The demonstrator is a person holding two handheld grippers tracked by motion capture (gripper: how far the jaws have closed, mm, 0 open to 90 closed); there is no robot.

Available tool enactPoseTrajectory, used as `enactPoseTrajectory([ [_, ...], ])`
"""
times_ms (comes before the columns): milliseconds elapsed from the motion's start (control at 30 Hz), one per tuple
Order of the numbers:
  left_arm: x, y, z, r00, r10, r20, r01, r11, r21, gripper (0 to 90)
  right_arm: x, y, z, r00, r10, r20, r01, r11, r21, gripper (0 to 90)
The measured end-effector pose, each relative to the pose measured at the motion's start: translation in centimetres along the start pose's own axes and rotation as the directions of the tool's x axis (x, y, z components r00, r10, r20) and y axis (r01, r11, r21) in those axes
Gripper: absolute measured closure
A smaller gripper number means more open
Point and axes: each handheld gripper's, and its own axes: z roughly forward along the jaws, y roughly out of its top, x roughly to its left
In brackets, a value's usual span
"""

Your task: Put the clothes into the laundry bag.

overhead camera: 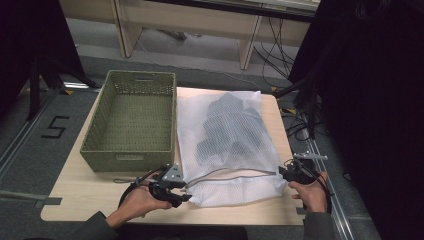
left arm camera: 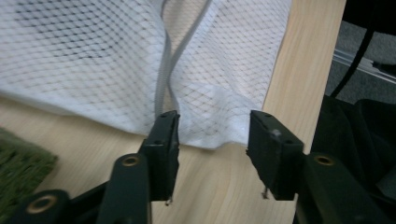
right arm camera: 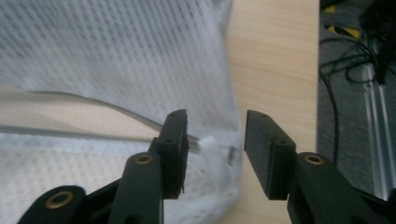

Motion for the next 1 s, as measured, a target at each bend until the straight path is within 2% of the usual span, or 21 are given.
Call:
enactPoseTrajectory([
  [33,-0.1,-0.2,-0.1,0.9998,-0.016,-0.007,0.016,0.9997,-0.016,47.7,0.2,0.1,-0.1,0.9999,-0.002,-0.016,0.002,1.000,-0.010,57.0],
  [67,-0.1,-0.4,-0.4,0.9999,-0.006,-0.011,0.006,0.9997,-0.023,45.4,0.3,0.2,-0.3,0.9995,-0.010,-0.030,0.010,1.000,-0.023,56.0],
  [133,0.0,-0.8,-0.7,0.9996,-0.026,-0.015,0.025,0.9990,-0.038,42.0,1.0,0.4,-0.5,0.9963,0.045,-0.073,-0.049,0.997,-0.055,53.5],
  [200,0.0,-1.2,-1.2,0.9989,-0.039,-0.028,0.038,0.9983,-0.044,38.8,1.5,0.6,-0.7,0.9959,0.013,-0.089,-0.021,0.996,-0.088,51.5],
  [233,0.1,-1.4,-1.5,0.9988,-0.037,-0.031,0.035,0.9983,-0.046,37.8,2.0,0.7,-0.8,0.9951,0.023,-0.096,-0.030,0.997,-0.076,49.9],
  [333,0.4,-1.9,-2.3,0.9971,-0.057,-0.050,0.054,0.9963,-0.067,36.3,2.9,0.7,-0.9,0.9932,-0.031,-0.112,0.020,0.995,-0.099,48.2],
  [400,0.6,-2.2,-2.8,0.9950,-0.078,-0.063,0.072,0.9937,-0.085,35.2,3.9,0.8,-0.9,0.9874,-0.040,-0.153,0.024,0.994,-0.106,46.6],
  [433,0.8,-2.3,-3.1,0.9942,-0.080,-0.072,0.074,0.9933,-0.089,34.4,4.6,0.8,-1.1,0.9875,-0.006,-0.157,-0.008,0.996,-0.091,45.9],
  [467,0.9,-2.5,-3.4,0.9932,-0.088,-0.076,0.081,0.9922,-0.094,34.0,4.5,0.8,-1.0,0.9848,-0.077,-0.156,0.059,0.991,-0.116,45.5],
  [500,1.0,-2.6,-3.6,0.9925,-0.089,-0.083,0.081,0.9921,-0.095,33.7,5.2,0.8,-1.2,0.9843,-0.038,-0.172,0.021,0.995,-0.099,45.1],
  [567,1.3,-3.0,-4.1,0.9912,-0.096,-0.091,0.086,0.9908,-0.104,33.4,5.5,0.7,-1.1,0.9795,-0.071,-0.189,0.051,0.992,-0.112,44.5],
  [633,1.6,-3.3,-4.4,0.9890,-0.110,-0.099,0.099,0.9893,-0.107,32.7,6.1,0.6,-1.3,0.9774,-0.077,-0.197,0.058,0.993,-0.103,43.8],
  [667,1.8,-3.4,-4.6,0.9905,-0.095,-0.099,0.085,0.9908,-0.106,32.4,6.6,0.5,-1.4,0.9767,-0.056,-0.207,0.039,0.995,-0.090,43.5],
  [700,1.8,-3.6,-4.7,0.9872,-0.125,-0.099,0.114,0.9873,-0.111,32.1,6.6,0.5,-1.3,0.9732,-0.088,-0.212,0.067,0.992,-0.107,43.2],
  [767,1.9,-3.8,-5.0,0.9886,-0.110,-0.103,0.099,0.9894,-0.106,31.6,7.1,0.3,-1.6,0.9719,-0.092,-0.217,0.072,0.993,-0.097,42.9],
  [800,1.8,-4.0,-5.1,0.9868,-0.124,-0.104,0.112,0.9872,-0.113,31.3,7.3,0.2,-1.6,0.9683,-0.101,-0.229,0.081,0.992,-0.096,42.8],
  [833,1.9,-4.1,-5.2,0.9892,-0.103,-0.105,0.091,0.9894,-0.113,30.9,7.5,0.1,-1.6,0.9670,-0.120,-0.225,0.096,0.989,-0.114,42.8],
  [867,1.9,-4.2,-5.3,0.9877,-0.109,-0.112,0.097,0.9891,-0.110,30.5,7.7,0.0,-1.6,0.9645,-0.125,-0.233,0.098,0.988,-0.123,42.5],
  [900,1.8,-4.4,-5.3,0.9865,-0.121,-0.110,0.108,0.9870,-0.119,29.7,8.2,-0.2,-1.9,0.9657,-0.086,-0.245,0.063,0.993,-0.100,42.4],
  [967,1.7,-4.6,-5.5,0.9860,-0.127,-0.109,0.113,0.9856,-0.126,28.5,8.4,-0.5,-1.9,0.9565,-0.139,-0.257,0.109,0.986,-0.126,42.0],
  [1000,1.7,-4.7,-5.7,0.9863,-0.108,-0.124,0.093,0.9882,-0.121,27.5,8.9,-0.7,-2.0,0.9583,-0.117,-0.261,0.091,0.990,-0.111,41.8],
])
